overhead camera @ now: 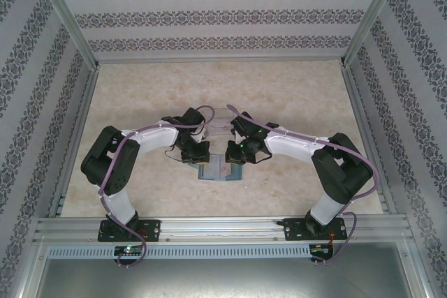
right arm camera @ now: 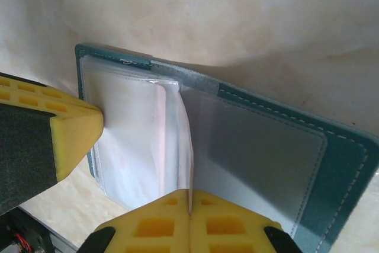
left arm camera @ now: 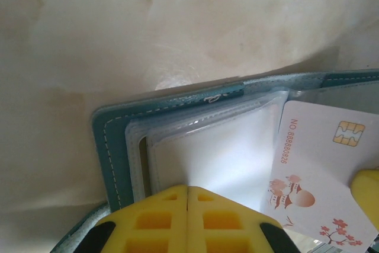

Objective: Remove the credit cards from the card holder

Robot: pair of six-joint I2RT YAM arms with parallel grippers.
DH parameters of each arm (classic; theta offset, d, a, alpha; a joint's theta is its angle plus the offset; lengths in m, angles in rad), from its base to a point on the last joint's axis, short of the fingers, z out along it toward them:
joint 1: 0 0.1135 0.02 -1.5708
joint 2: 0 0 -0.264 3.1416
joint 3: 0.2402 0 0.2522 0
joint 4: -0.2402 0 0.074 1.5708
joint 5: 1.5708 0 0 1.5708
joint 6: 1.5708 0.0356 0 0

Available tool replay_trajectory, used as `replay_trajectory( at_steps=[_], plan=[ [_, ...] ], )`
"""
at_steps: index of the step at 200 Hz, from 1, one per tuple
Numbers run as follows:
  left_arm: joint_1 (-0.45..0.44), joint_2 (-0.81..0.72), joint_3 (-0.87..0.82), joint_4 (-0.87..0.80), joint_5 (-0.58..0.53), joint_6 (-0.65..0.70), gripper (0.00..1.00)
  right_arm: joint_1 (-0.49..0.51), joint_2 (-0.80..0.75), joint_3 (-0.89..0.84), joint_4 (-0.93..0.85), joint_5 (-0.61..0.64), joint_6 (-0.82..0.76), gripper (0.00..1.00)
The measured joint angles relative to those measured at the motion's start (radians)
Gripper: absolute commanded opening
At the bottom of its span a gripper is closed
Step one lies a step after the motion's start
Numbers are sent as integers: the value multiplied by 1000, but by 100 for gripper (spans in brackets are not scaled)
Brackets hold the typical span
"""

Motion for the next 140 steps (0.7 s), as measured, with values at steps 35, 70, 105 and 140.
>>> replay_trajectory(
  at_steps=[35,70,105,140],
  plan=[
    [0,-16,0,-26,-23,-7,8,-13,-36,0,-21,1,-15,3],
    [1,-50,0,-34,-31,-22,8,-78,-81,19,-66,-19,-104,2],
    [17,-85,-2,-34,-42,-29,8,-140,-80,151,-183,-34,-306,0],
    [47,-124,-20,-32,-53,-41,8,-145,-26,319,-298,-18,-601,2]
  ],
)
